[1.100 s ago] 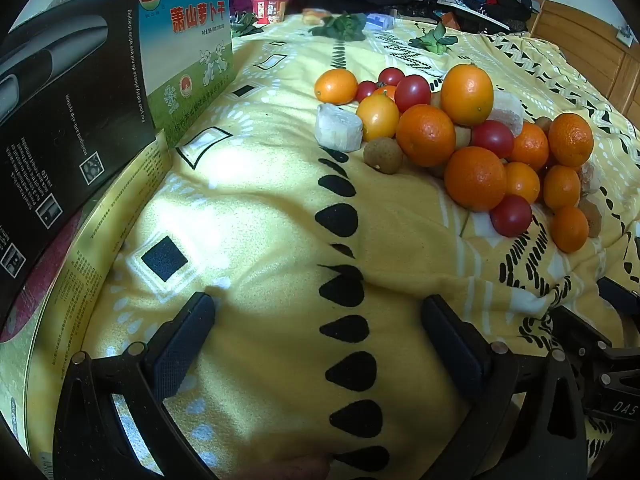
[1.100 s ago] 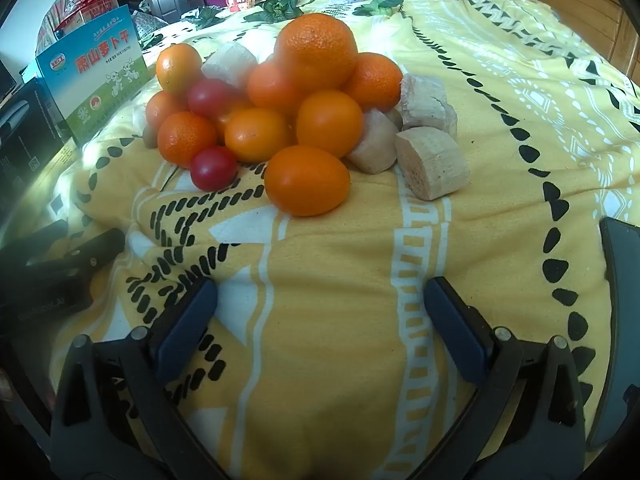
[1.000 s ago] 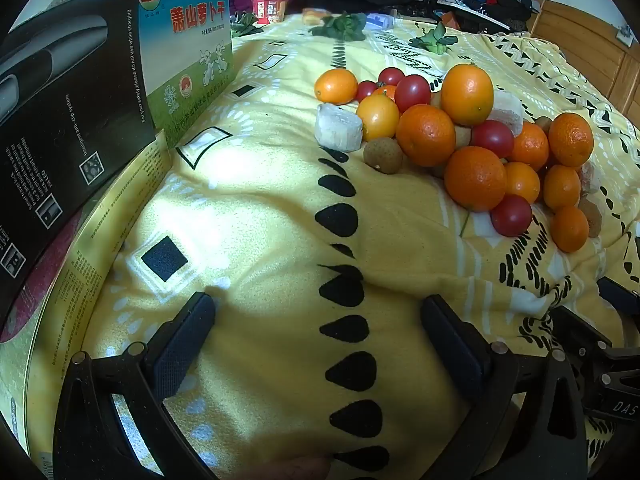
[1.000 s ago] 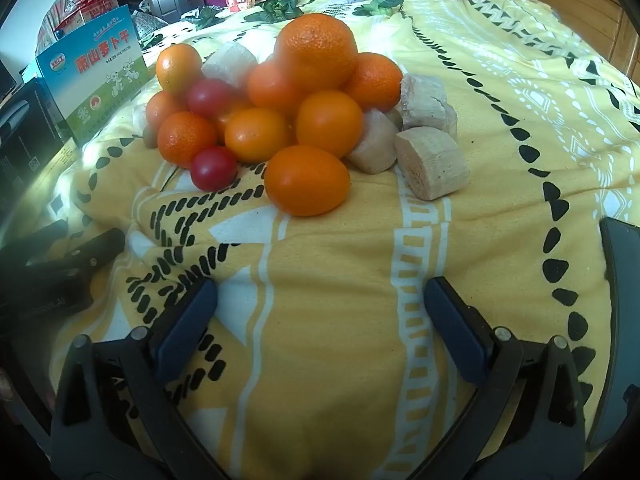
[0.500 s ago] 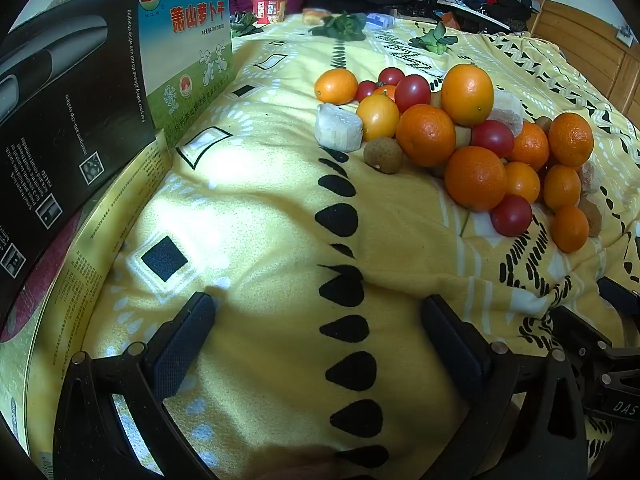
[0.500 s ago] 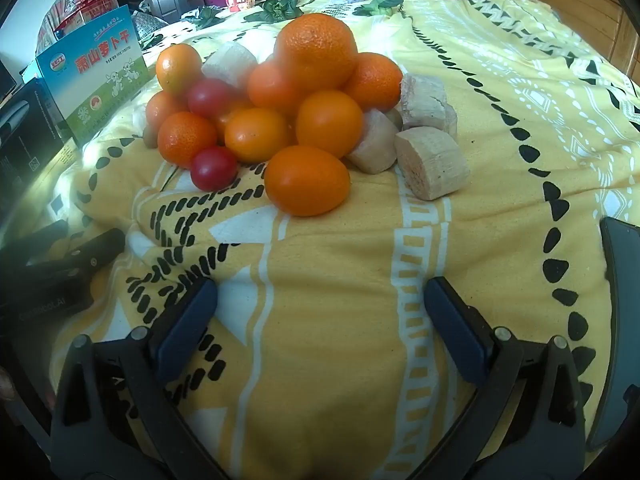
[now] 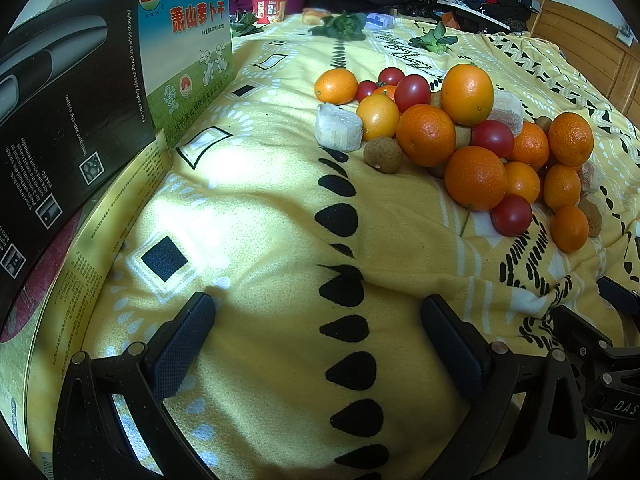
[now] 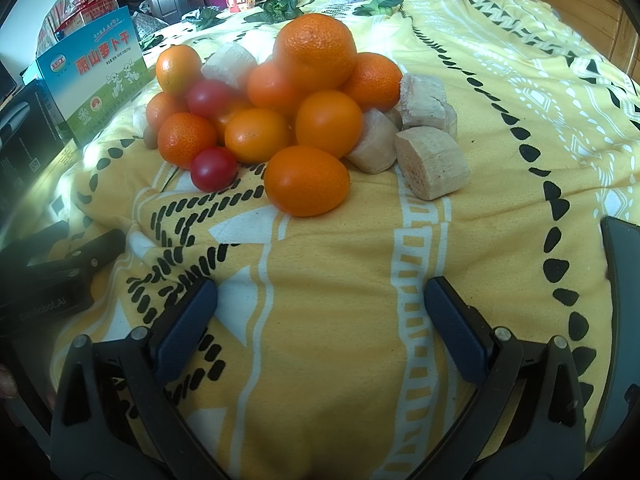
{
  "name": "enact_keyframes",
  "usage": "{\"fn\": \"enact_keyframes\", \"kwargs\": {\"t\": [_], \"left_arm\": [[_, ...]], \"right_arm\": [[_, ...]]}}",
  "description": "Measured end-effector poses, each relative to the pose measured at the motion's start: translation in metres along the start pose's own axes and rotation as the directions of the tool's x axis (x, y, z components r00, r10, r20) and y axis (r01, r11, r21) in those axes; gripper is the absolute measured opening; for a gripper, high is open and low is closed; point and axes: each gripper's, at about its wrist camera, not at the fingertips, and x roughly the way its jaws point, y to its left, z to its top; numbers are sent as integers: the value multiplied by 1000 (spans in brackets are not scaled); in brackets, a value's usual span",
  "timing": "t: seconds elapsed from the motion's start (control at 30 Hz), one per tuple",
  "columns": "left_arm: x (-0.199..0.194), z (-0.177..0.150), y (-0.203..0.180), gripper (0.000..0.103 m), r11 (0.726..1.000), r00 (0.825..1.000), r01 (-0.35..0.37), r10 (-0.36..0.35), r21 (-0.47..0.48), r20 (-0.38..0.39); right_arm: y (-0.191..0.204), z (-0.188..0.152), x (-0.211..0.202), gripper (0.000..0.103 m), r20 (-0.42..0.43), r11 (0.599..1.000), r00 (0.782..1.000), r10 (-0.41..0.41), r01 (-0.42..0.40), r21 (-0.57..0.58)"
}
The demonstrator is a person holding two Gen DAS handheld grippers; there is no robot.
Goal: Organize fruits
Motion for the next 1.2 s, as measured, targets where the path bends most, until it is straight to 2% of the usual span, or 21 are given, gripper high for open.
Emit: {"fn": "enact_keyframes", "kwargs": {"t": [1.2], "left_arm": [[-1, 0, 0, 103, 1000, 1000, 2, -2, 3, -2]], "right_arm": [[2, 0, -4, 103, -12, 1000, 1000, -4, 4, -4]]}}
